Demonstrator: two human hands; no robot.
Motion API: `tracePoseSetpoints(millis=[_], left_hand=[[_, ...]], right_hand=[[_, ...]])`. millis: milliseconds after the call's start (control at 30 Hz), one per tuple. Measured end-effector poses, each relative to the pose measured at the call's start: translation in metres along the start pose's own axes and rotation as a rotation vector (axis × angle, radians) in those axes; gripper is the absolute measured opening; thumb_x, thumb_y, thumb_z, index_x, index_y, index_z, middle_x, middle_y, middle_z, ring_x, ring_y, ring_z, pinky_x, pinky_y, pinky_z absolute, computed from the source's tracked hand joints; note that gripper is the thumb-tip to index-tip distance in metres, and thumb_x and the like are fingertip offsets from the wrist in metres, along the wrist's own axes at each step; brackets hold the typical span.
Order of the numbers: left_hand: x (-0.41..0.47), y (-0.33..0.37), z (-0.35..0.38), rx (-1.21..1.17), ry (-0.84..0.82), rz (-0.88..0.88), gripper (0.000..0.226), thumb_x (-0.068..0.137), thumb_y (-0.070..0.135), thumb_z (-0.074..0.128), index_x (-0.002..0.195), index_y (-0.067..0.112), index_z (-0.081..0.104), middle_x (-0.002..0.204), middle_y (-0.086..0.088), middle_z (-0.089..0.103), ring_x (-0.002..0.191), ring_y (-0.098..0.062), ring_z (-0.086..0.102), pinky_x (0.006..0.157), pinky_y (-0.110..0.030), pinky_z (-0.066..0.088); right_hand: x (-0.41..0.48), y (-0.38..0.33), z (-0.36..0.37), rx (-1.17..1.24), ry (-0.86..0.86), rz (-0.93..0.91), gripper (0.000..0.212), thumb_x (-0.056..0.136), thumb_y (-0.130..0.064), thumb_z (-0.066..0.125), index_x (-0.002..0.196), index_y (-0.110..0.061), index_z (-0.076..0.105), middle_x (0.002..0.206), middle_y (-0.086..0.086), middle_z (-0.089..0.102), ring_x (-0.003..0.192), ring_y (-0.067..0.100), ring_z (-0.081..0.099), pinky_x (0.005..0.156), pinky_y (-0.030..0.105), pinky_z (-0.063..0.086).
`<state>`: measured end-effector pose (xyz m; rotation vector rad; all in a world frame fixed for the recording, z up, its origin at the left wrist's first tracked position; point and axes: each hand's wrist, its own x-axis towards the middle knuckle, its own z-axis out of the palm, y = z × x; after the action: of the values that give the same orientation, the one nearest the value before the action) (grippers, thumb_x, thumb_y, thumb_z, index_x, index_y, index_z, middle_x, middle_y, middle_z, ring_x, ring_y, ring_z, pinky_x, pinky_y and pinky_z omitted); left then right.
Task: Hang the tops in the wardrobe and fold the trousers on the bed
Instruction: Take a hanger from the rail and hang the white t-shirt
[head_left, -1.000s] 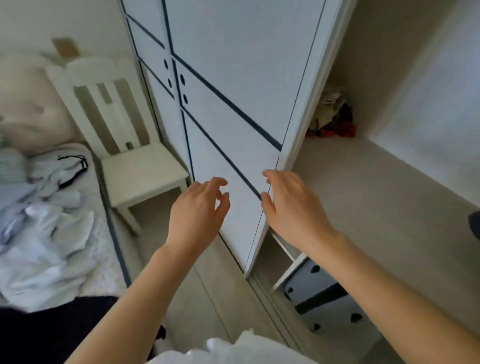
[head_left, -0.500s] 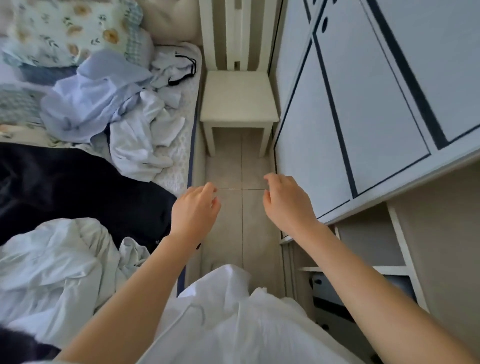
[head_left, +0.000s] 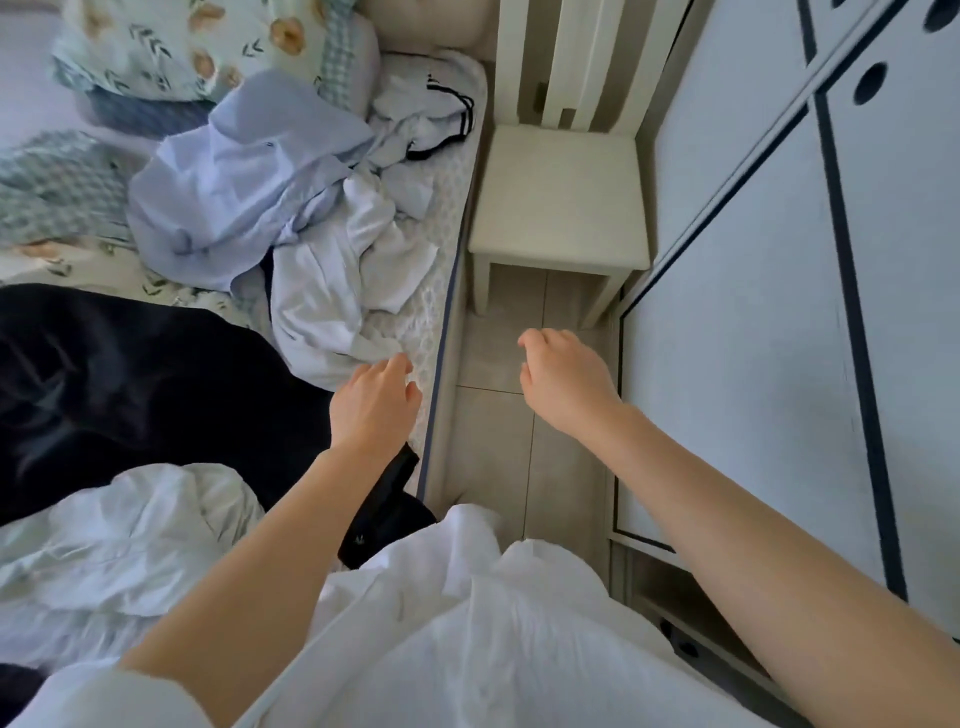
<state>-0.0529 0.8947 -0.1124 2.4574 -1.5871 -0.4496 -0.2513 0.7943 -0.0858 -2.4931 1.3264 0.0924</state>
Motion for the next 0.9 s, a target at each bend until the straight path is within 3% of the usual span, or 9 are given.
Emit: tracePoseSetpoints(millis=[367,567,900], left_hand=[[0.186,-0.011,-0.001,0.077,-0.12,-0.07,0.023,0.098,0.021,0.044,0.114,0.011,0.057,0.105,-0.004,0.066,0.097,-0.027,0.058,0.069,-0.034,0.042],[0.316,0.006,-0.008,0.171,-0.114,-0.091,0.022,0.098,0.021,0.045,0.112,0.011,0.059,0.109,-0.007,0.065,0.102,-0.03,0.057,0.076,-0.037,0.042],[0.49,0.014,0.002,0.194,-0.105,-0.149,0.017,0.094,0.015,0.048,0.102,0.008,0.061,0.106,-0.01,0.063,0.104,-0.032,0.056,0.072,-0.037,0.041]], right_hand=[[0.191,0.028,-0.02,-0.082,-0.161,-0.068,0.033,0.096,-0.012,0.043,0.128,-0.004,0.046,0.12,0.012,0.059,0.11,0.031,0.052,0.076,0.037,0.044],[0.318,0.063,-0.05,-0.138,-0.189,-0.169,0.025,0.094,-0.009,0.042,0.118,-0.005,0.049,0.115,0.013,0.059,0.106,0.032,0.052,0.069,0.035,0.035],[0.509,0.104,-0.072,-0.149,-0.225,-0.259,0.02,0.09,0.0,0.039,0.107,-0.007,0.047,0.108,0.013,0.058,0.1,0.031,0.05,0.067,0.035,0.032]])
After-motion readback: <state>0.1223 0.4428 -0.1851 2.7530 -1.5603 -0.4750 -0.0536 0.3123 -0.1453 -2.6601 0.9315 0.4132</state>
